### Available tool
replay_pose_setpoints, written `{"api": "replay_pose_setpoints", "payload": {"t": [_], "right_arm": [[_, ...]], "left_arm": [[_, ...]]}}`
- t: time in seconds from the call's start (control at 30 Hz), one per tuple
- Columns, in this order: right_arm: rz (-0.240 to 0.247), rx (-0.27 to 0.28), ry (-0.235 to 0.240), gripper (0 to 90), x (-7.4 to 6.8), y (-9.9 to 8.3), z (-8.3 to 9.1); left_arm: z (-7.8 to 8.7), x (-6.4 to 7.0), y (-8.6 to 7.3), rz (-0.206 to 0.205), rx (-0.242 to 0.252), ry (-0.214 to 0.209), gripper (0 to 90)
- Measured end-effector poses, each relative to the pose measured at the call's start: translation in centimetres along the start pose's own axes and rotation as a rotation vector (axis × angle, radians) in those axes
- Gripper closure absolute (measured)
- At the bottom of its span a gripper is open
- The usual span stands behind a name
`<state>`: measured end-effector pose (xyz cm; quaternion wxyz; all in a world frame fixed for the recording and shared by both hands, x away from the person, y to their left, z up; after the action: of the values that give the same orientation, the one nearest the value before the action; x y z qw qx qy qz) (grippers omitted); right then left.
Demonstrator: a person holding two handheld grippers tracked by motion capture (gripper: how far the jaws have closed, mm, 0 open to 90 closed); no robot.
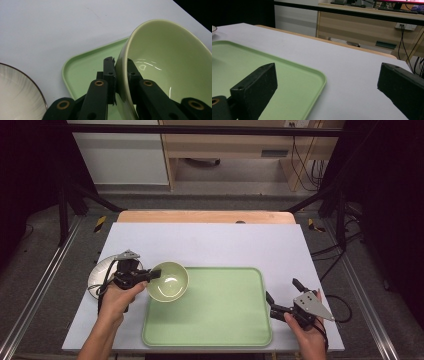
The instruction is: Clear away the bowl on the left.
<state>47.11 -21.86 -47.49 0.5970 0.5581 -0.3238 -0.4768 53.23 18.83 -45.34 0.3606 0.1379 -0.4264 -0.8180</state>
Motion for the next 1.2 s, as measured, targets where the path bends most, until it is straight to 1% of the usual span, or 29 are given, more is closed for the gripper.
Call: {"api": "replay_pose_setpoints", "payload": {"t": [0.03, 0.17, 0.2, 0.37, 0.5, 0.77, 0.9, 0.97, 1.0, 1.2], "right_arm": [[0.002, 0.001, 0.001, 2.9, 0.0, 0.0, 0.0], [0.002, 0.001, 0.001, 2.9, 0.0, 0.0, 0.0], [0.001, 0.001, 0.0, 2.9, 0.0, 0.0, 0.0], [0.001, 0.001, 0.001, 2.9, 0.0, 0.0, 0.0], [-0.001, 0.001, 0.0, 2.9, 0.0, 0.0, 0.0], [0.0, 0.001, 0.0, 2.9, 0.0, 0.0, 0.0], [0.002, 0.002, 0.001, 2.9, 0.0, 0.0, 0.0], [0.001, 0.002, 0.001, 2.9, 0.0, 0.0, 0.0], [0.002, 0.001, 0.001, 2.9, 0.0, 0.0, -0.1], [0.0, 0.001, 0.001, 2.9, 0.0, 0.0, -0.1]], "left_arm": [[-0.2, 0.3, 0.1, -0.005, -0.002, -0.006, 82.6], [-0.6, 0.9, 0.1, -0.01, -0.004, -0.015, 82.6], [-0.7, 1.1, 0.1, -0.019, -0.01, -0.018, 82.6], [-1.5, 1.9, 0.0, -0.034, -0.026, -0.032, 82.6], [-1.8, 2.5, 0.0, -0.037, -0.028, -0.043, 82.6], [-2.3, 3.2, 0.0, -0.05, -0.038, -0.053, 82.6], [-2.6, 3.6, 0.0, -0.053, -0.039, -0.067, 82.6], [-2.6, 3.7, 0.0, -0.054, -0.04, -0.063, 82.6], [-2.9, 4.0, 0.0, -0.057, -0.042, -0.072, 82.6], [-3.5, 4.7, -0.1, -0.064, -0.049, -0.088, 82.6]]}}
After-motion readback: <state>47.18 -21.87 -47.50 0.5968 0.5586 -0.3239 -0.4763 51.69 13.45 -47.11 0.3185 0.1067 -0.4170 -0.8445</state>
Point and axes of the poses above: each handheld gripper's, and its own axes: z roughly backward along the jaws, y roughly out of its top, x roughly to its right, the point moved 8 cm from there along -z, roughly forward along the jaws, and after that the axes turned 14 degrees about -z, right-handed, at the moved point
